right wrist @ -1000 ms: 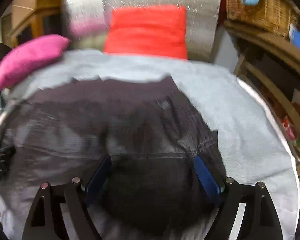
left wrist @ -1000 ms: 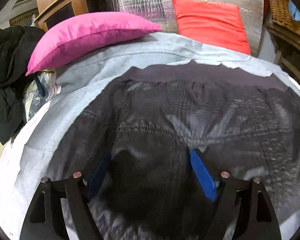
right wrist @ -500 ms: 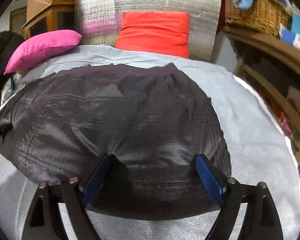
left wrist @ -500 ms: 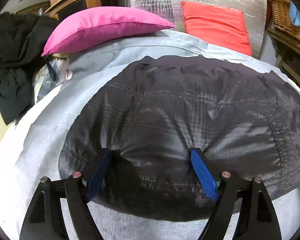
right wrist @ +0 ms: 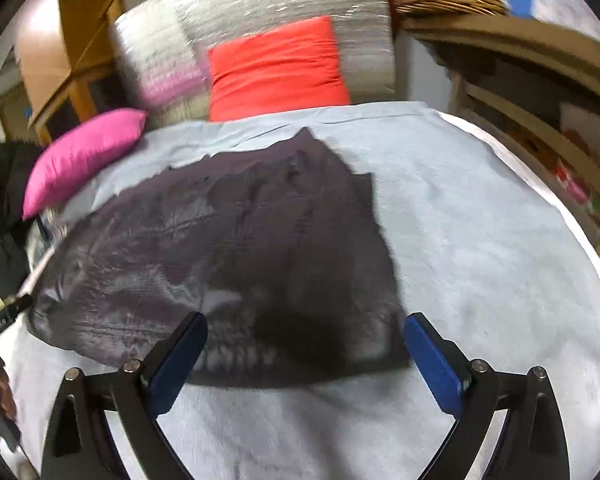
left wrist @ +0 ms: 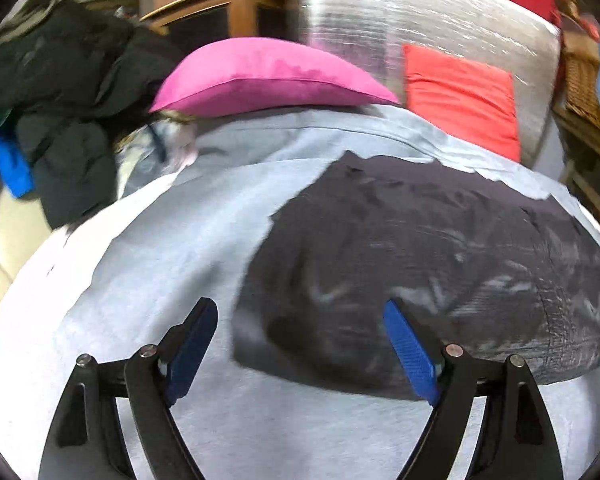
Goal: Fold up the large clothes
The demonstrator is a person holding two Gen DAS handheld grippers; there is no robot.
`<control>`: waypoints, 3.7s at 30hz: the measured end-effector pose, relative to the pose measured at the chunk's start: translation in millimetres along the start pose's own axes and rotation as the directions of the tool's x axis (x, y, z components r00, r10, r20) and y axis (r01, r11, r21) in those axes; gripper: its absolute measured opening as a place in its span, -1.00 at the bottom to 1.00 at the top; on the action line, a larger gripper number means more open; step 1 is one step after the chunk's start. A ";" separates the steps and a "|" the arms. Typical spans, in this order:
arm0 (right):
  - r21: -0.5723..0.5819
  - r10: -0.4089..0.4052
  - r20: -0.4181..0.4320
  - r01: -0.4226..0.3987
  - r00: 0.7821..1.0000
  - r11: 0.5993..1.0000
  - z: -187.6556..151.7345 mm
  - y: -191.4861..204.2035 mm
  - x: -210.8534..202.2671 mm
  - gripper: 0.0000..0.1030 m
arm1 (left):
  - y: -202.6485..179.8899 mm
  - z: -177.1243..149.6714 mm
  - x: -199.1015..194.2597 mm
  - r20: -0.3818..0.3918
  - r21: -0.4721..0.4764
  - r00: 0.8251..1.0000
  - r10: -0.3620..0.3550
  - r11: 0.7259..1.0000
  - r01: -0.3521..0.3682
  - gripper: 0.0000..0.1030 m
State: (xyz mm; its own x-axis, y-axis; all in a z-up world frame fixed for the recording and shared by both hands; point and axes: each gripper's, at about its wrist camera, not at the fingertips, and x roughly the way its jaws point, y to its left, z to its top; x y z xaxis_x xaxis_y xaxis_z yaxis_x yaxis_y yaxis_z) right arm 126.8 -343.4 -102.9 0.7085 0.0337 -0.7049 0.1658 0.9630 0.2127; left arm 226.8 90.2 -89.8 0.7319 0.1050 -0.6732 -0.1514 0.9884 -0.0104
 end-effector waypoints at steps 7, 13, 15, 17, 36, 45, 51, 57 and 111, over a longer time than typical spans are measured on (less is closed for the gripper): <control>0.102 0.126 0.006 -0.126 0.992 0.987 32.9 -25.0 3.5 0.93 | 37.9 12.1 27.8 -0.076 -0.098 0.995 -0.061 0.994 0.053 0.66; 0.124 0.152 -0.085 -0.141 0.985 0.982 76.7 -40.6 54.0 0.22 | 40.7 31.4 52.4 -0.095 -0.078 0.989 -0.109 0.992 0.102 0.66; 0.090 0.138 -0.112 -0.128 0.984 0.988 88.0 -37.3 72.4 0.22 | 35.0 38.5 60.0 -0.106 -0.056 0.986 -0.130 0.991 0.125 0.66; 0.080 0.140 -0.138 -0.130 0.980 0.988 95.8 -37.2 86.9 0.22 | 29.4 47.3 68.6 -0.113 -0.049 0.982 -0.153 0.988 0.148 0.66; 0.015 -0.032 -0.153 0.035 0.988 0.999 88.8 -21.4 93.6 -0.71 | 8.6 57.9 79.6 -0.130 0.019 0.990 -0.055 0.998 0.058 0.03; -0.172 0.024 0.034 -0.018 0.999 0.985 69.4 42.5 15.9 0.75 | -21.2 32.0 21.5 0.007 0.104 0.999 -0.042 0.994 0.041 0.60; -0.153 -0.019 -0.125 -0.001 0.992 0.988 30.0 33.5 66.2 0.72 | -43.9 9.7 25.1 -0.047 0.127 0.998 -0.045 0.991 0.051 0.60; -0.093 0.024 -0.147 -0.038 0.989 0.995 26.6 16.7 70.8 0.72 | -44.6 1.9 43.7 -0.095 0.122 0.995 -0.032 0.992 0.044 0.60; 0.324 0.415 -0.234 -0.332 0.879 0.886 78.2 -77.2 137.4 0.86 | 53.0 71.1 132.4 -0.293 -0.376 0.776 -0.559 0.813 0.444 0.79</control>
State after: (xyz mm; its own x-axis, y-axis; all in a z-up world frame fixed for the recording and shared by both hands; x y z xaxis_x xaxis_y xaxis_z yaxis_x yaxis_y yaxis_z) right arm 265.0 -434.0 -163.2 0.5308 0.4920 -0.6900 0.1336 0.7554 0.6414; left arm 362.9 164.3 -126.9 0.4580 -0.5030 -0.7330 -0.0483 0.8092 -0.5855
